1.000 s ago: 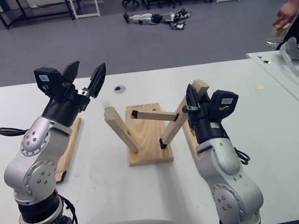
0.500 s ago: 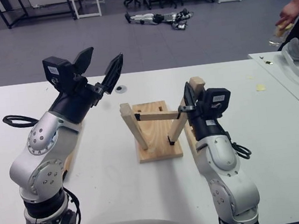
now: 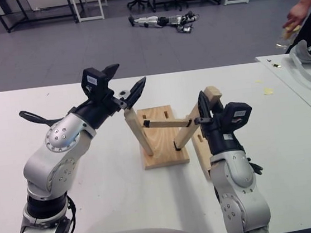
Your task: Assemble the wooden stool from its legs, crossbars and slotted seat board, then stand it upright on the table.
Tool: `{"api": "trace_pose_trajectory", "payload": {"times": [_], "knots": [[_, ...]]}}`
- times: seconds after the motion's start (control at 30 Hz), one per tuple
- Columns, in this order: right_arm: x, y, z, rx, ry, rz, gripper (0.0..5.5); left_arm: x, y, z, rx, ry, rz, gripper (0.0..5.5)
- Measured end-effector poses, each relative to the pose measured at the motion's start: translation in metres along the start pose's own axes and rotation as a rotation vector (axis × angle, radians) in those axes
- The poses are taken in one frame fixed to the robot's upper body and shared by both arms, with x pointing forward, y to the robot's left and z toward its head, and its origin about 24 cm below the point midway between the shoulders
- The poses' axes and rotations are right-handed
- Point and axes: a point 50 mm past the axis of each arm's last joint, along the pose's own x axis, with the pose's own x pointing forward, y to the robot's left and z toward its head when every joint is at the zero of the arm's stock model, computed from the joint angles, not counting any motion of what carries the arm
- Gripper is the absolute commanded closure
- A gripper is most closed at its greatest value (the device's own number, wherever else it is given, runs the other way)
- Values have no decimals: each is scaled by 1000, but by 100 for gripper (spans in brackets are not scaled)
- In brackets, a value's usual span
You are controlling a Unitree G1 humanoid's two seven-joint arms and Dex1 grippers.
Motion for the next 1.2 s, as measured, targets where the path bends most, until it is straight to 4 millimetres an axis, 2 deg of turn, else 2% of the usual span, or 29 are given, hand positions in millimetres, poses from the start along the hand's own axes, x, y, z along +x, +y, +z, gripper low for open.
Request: {"api": "trace_pose_trajectory", "payload": {"times": [0.2,0.33,0.73,0.8,0.87,0.93,0.97,1.03,1.2], "knots": [[-1,2,-3,-42,-3,38,449,3,0,-3,-47,-2,18,124],[-2,-7,-5,-1,-12,50,449,4,-7,-7,-20,7,4,124],[-3,-19,-8,51,-30,124,449,0,-6,-12,79,33,2,124],[-3,-21,-7,49,-28,134,449,-1,-3,-3,62,-10,26,124],[-3,-21,-7,45,-26,138,449,0,-1,19,19,-102,18,124],[-3,-22,-7,41,-23,140,449,-2,-6,41,-24,-185,-40,124],[-3,-22,-7,38,-22,142,449,-4,-9,43,-34,-186,-70,124],[-2,-21,-7,34,-20,144,449,-6,-12,42,-35,-165,-109,124],[0,-20,-7,21,-12,147,449,-13,-25,11,-44,-17,-198,124]]}}
